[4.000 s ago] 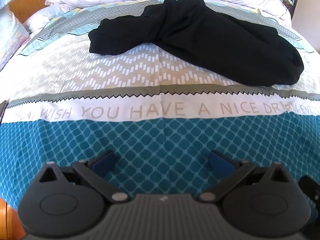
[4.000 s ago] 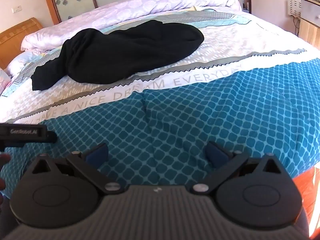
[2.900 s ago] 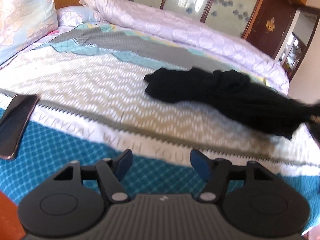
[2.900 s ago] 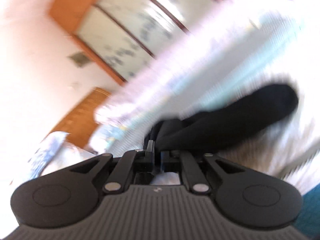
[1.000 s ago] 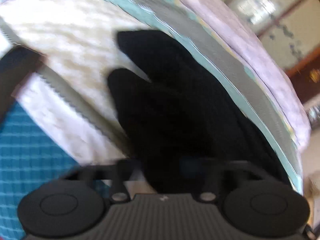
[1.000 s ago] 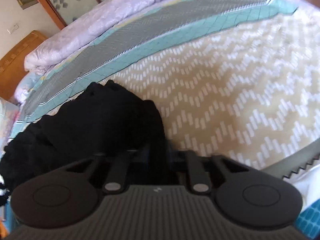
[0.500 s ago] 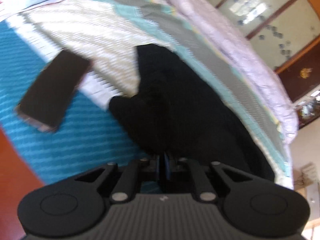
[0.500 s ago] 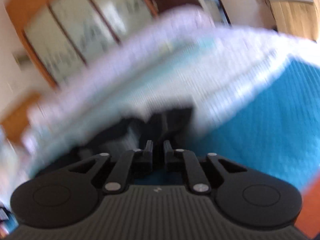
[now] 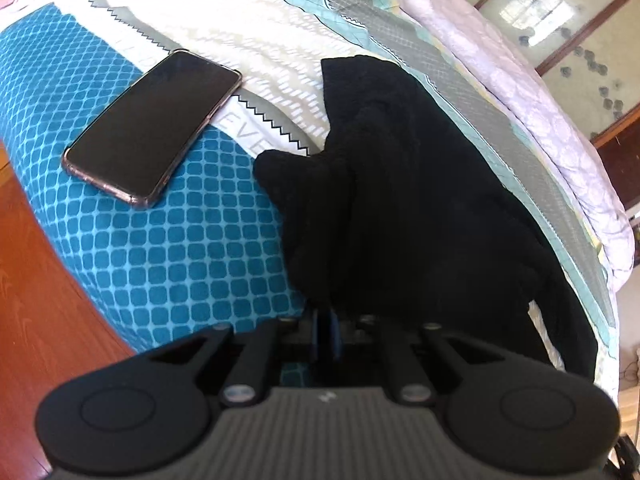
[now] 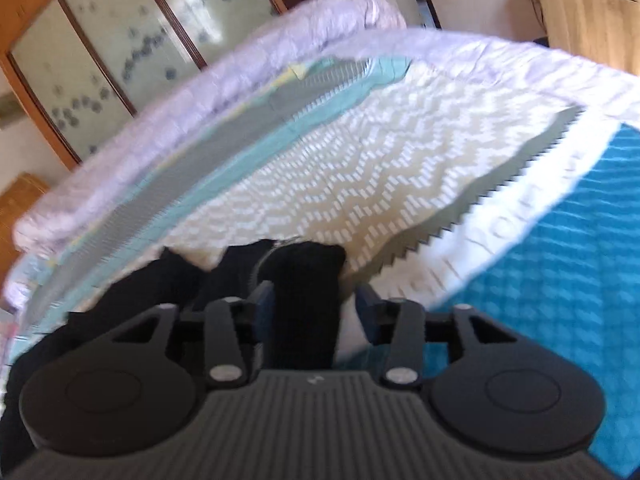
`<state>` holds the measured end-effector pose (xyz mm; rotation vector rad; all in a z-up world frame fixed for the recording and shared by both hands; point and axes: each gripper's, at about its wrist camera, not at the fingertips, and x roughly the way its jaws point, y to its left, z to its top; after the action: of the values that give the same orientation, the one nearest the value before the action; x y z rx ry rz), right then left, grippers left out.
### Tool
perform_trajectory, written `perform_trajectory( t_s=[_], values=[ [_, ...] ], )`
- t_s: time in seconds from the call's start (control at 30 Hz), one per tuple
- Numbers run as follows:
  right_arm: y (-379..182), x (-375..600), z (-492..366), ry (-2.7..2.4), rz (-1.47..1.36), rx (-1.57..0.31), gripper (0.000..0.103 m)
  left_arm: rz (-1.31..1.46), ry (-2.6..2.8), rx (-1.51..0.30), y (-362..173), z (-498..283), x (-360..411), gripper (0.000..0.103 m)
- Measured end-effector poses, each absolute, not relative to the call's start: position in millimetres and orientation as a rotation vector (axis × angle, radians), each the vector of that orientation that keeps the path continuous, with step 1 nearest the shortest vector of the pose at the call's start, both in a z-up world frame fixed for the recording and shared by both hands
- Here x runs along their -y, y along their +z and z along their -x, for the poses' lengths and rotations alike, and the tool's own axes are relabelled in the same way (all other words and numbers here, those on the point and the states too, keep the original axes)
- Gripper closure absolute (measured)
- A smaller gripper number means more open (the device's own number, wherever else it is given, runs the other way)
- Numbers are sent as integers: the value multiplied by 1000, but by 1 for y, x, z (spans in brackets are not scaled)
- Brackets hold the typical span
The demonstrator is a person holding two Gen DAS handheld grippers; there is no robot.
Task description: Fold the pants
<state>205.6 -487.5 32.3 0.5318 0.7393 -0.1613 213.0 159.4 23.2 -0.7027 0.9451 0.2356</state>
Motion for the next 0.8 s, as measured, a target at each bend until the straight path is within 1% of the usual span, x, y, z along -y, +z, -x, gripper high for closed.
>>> perform_trajectory(
  t_s=[0.03, 0.1, 0.17, 0.2, 0.3, 0.4, 0.43, 0.53, 0.63, 0.73, 0.77, 0.8],
  values=[
    [24, 487, -219, -183, -529, -770, 57, 702, 236, -942, 23, -210, -162, 96],
    [14, 484, -225, -145, -554, -813, 95, 695, 234, -935, 25, -207, -165, 97],
    [20, 479, -223, -155, -557, -819, 96, 683, 213, -925, 23, -197, -180, 97],
    [31, 482, -226, -161, -565, -789, 97, 679, 201, -917, 27, -196, -180, 98],
    [87, 526, -217, -227, -678, -594, 97, 711, 155, -872, 47, -198, -186, 98],
    [148, 574, -192, -296, -748, -383, 97, 750, 114, -780, 77, -194, -194, 99],
    [166, 586, -179, -304, -750, -335, 96, 763, 86, -760, 84, -190, -196, 99],
    [185, 601, -147, -302, -719, -286, 96, 795, 25, -752, 89, -176, -195, 99],
    [172, 601, -110, -344, -666, -305, 96, 770, 18, -808, 79, -164, -186, 99],
    [119, 604, -93, -414, -677, -411, 96, 754, 36, -894, 52, -155, -185, 99],
    [97, 605, -86, -443, -678, -473, 95, 729, 46, -933, 40, -153, -183, 97],
    [78, 606, -81, -474, -670, -536, 93, 705, 55, -974, 31, -151, -180, 93]
  ],
)
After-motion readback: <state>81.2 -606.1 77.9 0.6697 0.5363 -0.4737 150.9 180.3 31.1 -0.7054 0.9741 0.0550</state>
